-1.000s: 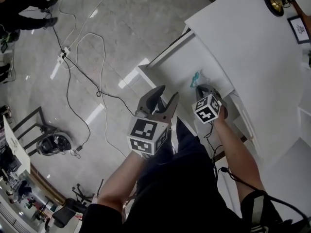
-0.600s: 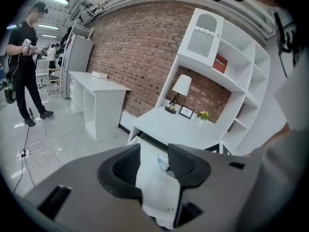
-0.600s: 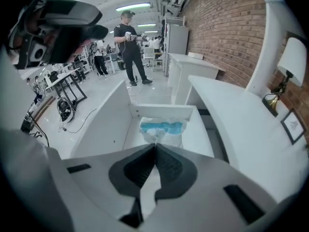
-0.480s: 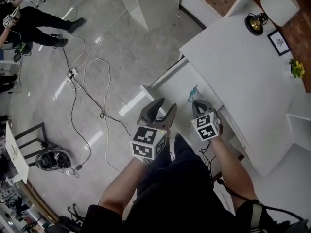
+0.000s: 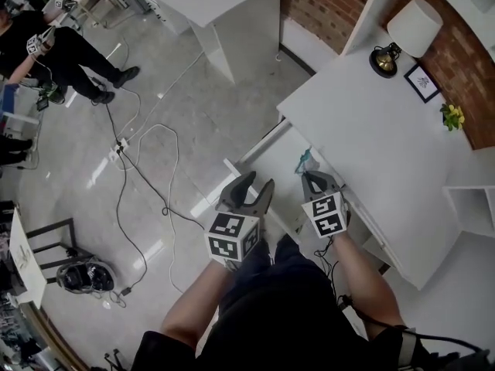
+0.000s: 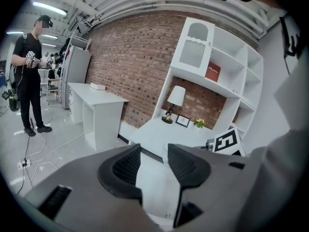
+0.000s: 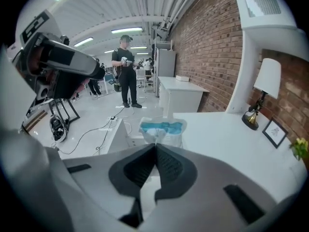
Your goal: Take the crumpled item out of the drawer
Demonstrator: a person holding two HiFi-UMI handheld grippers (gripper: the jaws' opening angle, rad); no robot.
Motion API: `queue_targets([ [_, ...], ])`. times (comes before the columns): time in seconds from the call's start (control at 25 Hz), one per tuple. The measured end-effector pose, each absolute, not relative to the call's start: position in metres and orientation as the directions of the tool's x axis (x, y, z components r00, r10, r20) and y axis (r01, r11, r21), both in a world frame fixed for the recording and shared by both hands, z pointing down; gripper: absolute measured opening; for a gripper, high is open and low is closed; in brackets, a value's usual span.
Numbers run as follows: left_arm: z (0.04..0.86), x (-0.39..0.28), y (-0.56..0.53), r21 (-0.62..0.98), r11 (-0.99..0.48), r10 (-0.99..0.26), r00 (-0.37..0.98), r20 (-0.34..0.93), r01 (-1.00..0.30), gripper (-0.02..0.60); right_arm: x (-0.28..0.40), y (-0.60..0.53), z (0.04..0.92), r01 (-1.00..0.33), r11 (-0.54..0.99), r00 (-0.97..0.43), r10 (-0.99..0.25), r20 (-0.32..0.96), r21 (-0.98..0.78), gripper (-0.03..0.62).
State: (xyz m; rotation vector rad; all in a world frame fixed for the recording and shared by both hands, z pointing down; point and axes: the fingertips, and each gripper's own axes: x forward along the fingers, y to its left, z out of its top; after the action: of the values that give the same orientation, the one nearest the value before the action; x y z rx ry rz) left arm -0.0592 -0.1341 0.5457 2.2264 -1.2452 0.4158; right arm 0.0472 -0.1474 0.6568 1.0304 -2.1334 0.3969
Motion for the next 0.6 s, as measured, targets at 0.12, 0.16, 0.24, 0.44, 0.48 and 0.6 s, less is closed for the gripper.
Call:
queue_targets([
  [0.12,0.531,-0.058,-0.135,0.301,-0.429,-0.695,0.524,0.492,-0.852,0.173,0.048,-0.152,0.629,-0.790,0.613,-0.431,-0.590,0.683,0.031,0.003],
  [0.16,0.526,-0.058,-0.136,0.297,-0.432,-0.699,0.525,0.486,-0.851,0.173,0.049,-0.154,0.619,-0.794,0.607,-0.435,-0.603,0.669,0.030,0.003],
  [0.24,0.517,-0.058,-0.137,0.290,-0.438,-0.707,0.525,0.473,-0.851,0.172,0.049,-0.159,0.604,-0.800,0.599,-0.440,-0.627,0.643,0.036,0.003],
  [0.44,0.501,-0.056,-0.139,0.281,-0.446,-0.723,0.527,0.447,-0.850,0.170,0.052,-0.164,0.580,-0.808,0.587,-0.440,-0.662,0.607,0.055,0.003],
  [0.48,0.498,-0.055,-0.140,0.279,-0.450,-0.725,0.529,0.441,-0.849,0.169,0.053,-0.165,0.576,-0.810,0.583,-0.440,-0.667,0.602,0.054,0.003],
  [0.6,0.488,-0.055,-0.142,0.273,-0.455,-0.734,0.530,0.425,-0.848,0.169,0.054,-0.166,0.564,-0.815,0.577,-0.440,-0.679,0.587,0.055,0.003],
])
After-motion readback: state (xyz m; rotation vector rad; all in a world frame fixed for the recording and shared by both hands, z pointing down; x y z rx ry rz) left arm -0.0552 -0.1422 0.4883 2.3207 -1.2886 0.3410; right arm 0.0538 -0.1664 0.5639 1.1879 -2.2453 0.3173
